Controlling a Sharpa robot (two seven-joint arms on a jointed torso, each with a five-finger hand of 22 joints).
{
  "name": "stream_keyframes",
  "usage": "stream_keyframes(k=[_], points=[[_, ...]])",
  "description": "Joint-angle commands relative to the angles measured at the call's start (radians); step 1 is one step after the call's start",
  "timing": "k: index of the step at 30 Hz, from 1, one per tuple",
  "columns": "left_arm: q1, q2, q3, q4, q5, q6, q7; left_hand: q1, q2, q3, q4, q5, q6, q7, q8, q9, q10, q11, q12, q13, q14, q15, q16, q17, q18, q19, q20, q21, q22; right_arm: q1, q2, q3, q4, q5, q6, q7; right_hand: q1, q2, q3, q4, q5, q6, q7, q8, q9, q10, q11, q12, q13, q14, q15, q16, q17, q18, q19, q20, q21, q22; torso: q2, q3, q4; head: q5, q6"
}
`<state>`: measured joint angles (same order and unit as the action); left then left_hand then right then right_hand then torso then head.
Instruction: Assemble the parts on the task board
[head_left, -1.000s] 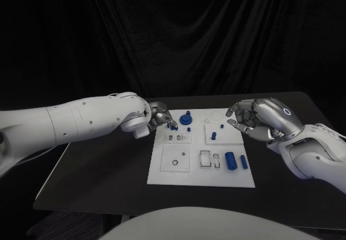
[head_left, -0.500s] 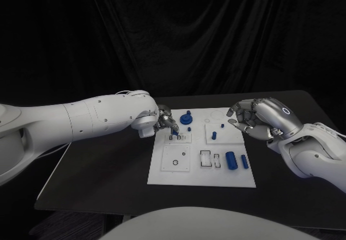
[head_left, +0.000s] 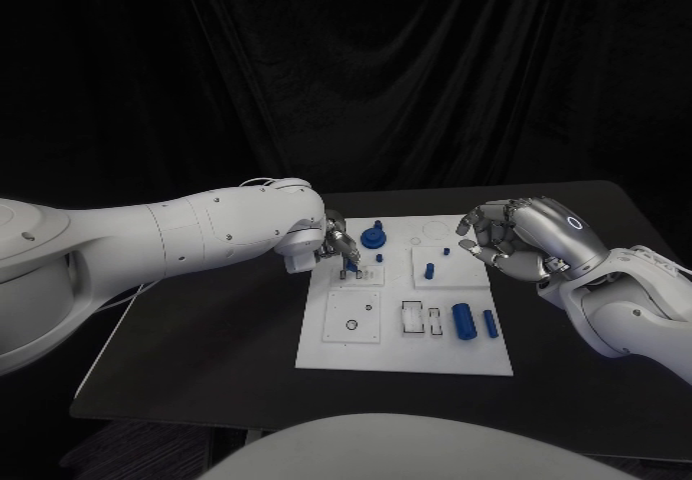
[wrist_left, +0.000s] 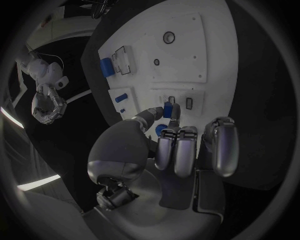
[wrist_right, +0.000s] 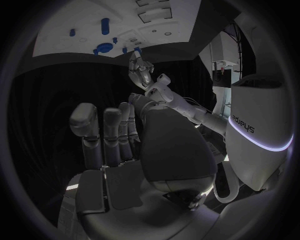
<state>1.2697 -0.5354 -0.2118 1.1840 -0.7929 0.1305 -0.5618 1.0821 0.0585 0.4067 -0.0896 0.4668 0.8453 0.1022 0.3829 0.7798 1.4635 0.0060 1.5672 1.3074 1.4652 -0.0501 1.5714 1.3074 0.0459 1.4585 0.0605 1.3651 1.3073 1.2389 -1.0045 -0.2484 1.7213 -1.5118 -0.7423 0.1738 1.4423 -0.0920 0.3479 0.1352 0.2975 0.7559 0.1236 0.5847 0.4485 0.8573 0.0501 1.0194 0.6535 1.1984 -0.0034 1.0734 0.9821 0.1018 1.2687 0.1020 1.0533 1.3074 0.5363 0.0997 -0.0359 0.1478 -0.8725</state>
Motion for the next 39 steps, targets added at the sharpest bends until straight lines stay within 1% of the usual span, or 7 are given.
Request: stream_keyframes(k=[1, 11, 20, 25, 28, 31, 39], points=[[-0.001, 0.009, 0.001, -0.007, 0.0, -0.022, -0.021, 0.012, 0.001, 0.051, -0.043, 0.001, 0.032, -0.026, -0.005, -0.002, 0.107, -0.008, 0.004, 0.263, 0.106, -0.008, -0.001, 0.263, 0.006, -0.001, -0.006, -0.003, 0.188, 0.001, -0.001, 0.001, -0.001, 0.0, 0.005, -0.013, 0.004, 0.01, 0.002, 0.006, 0.005, 0.004, 0.0, 0.005, 0.001, 0.004, 0.002, 0.007, 0.001, 0.007, -0.002, -0.005, -0.001, 0.009, 0.002, 0.003, -0.006, 0.114, 0.001, 0.0022, -0.0016, 0.003, 0.0], [-0.017, 0.036, 0.001, -0.043, 0.0, -0.056, -0.019, 0.009, -0.001, 0.063, -0.039, 0.001, 0.036, -0.025, -0.01, -0.004, 0.107, -0.008, 0.004, 0.263, 0.106, -0.009, -0.001, 0.263, 0.008, -0.003, -0.007, -0.01, 0.186, 0.001, -0.003, 0.001, -0.002, 0.0, 0.006, -0.012, 0.004, 0.01, 0.002, 0.006, 0.005, 0.005, 0.0, 0.005, 0.001, 0.004, 0.002, 0.007, 0.001, 0.007, -0.002, -0.005, -0.002, 0.009, 0.001, 0.003, -0.007, 0.114, 0.0, 0.005, 0.0019, -0.004, 0.0], [-0.033, 0.048, 0.001, -0.065, 0.0, -0.064, -0.013, 0.006, -0.001, 0.07, -0.034, 0.0, 0.038, -0.025, -0.014, -0.005, 0.107, -0.009, 0.004, 0.263, 0.106, -0.01, -0.001, 0.263, 0.009, -0.004, -0.008, -0.016, 0.184, 0.0, -0.004, 0.001, -0.006, 0.0, 0.009, -0.014, 0.006, 0.01, 0.002, 0.006, 0.006, 0.006, 0.0, 0.005, 0.001, 0.004, 0.002, 0.007, 0.001, 0.007, -0.002, -0.006, -0.002, 0.009, 0.001, 0.003, -0.008, 0.114, -0.002, 0.0042, -0.0011, -0.003, 0.0], [-0.041, 0.052, 0.001, -0.068, 0.0, -0.066, -0.008, 0.004, -0.002, 0.072, -0.032, -0.001, 0.039, -0.025, -0.015, -0.006, 0.107, -0.009, 0.004, 0.263, 0.106, -0.01, -0.001, 0.263, 0.009, -0.004, -0.008, -0.016, 0.184, 0.0, -0.003, 0.001, -0.007, 0.0, 0.01, -0.014, 0.006, 0.01, 0.002, 0.006, 0.006, 0.007, 0.0, 0.006, 0.001, 0.004, 0.002, 0.007, 0.001, 0.007, -0.002, -0.006, -0.002, 0.01, 0.001, 0.003, -0.009, 0.114, -0.002, 0.0021, -0.0028, 0.0, 0.0], [-0.044, 0.054, 0.001, -0.07, 0.0, -0.067, -0.005, 0.002, -0.002, 0.074, -0.03, -0.003, 0.04, -0.025, -0.017, -0.006, 0.107, -0.009, 0.004, 0.263, 0.106, -0.01, -0.001, 0.263, 0.009, -0.004, -0.008, -0.017, 0.184, 0.0, -0.002, 0.001, -0.008, 0.0, 0.011, -0.014, 0.006, 0.01, 0.002, 0.006, 0.006, 0.007, 0.0, 0.006, 0.001, 0.004, 0.002, 0.007, 0.001, 0.007, -0.002, -0.006, -0.002, 0.01, 0.001, 0.003, -0.009, 0.114, -0.002, 0.0016, -0.0024, -0.003, 0.0], [-0.046, 0.056, 0.001, -0.07, 0.0, -0.066, -0.003, 0.002, -0.002, 0.074, -0.03, -0.003, 0.04, -0.025, -0.017, -0.006, 0.107, -0.009, 0.004, 0.263, 0.106, -0.01, -0.001, 0.263, 0.009, -0.004, -0.008, -0.017, 0.184, 0.0, -0.003, 0.001, -0.008, 0.0, 0.012, -0.015, 0.007, 0.01, 0.002, 0.006, 0.007, 0.008, 0.0, 0.006, 0.001, 0.004, 0.002, 0.007, 0.001, 0.007, -0.002, -0.005, -0.002, 0.01, 0.001, 0.003, -0.009, 0.114, -0.004, 0.0017, 0.0008, -0.008, 0.0], [-0.051, 0.059, 0.001, -0.07, 0.0, -0.062, 0.003, -0.001, -0.004, 0.077, -0.027, -0.004, 0.042, -0.026, -0.019, -0.006, 0.107, -0.009, 0.004, 0.263, 0.106, -0.01, -0.001, 0.263, 0.011, -0.009, -0.009, -0.029, 0.179, -0.001, -0.003, 0.001, -0.009, 0.0, 0.017, -0.021, 0.008, 0.011, 0.002, 0.006, 0.008, 0.01, 0.0, 0.007, 0.001, 0.004, 0.002, 0.007, 0.001, 0.008, -0.002, -0.005, -0.002, 0.01, 0.002, 0.003, -0.009, 0.114, -0.004, 0.0005, 0.0009, -0.007, 0.0]])
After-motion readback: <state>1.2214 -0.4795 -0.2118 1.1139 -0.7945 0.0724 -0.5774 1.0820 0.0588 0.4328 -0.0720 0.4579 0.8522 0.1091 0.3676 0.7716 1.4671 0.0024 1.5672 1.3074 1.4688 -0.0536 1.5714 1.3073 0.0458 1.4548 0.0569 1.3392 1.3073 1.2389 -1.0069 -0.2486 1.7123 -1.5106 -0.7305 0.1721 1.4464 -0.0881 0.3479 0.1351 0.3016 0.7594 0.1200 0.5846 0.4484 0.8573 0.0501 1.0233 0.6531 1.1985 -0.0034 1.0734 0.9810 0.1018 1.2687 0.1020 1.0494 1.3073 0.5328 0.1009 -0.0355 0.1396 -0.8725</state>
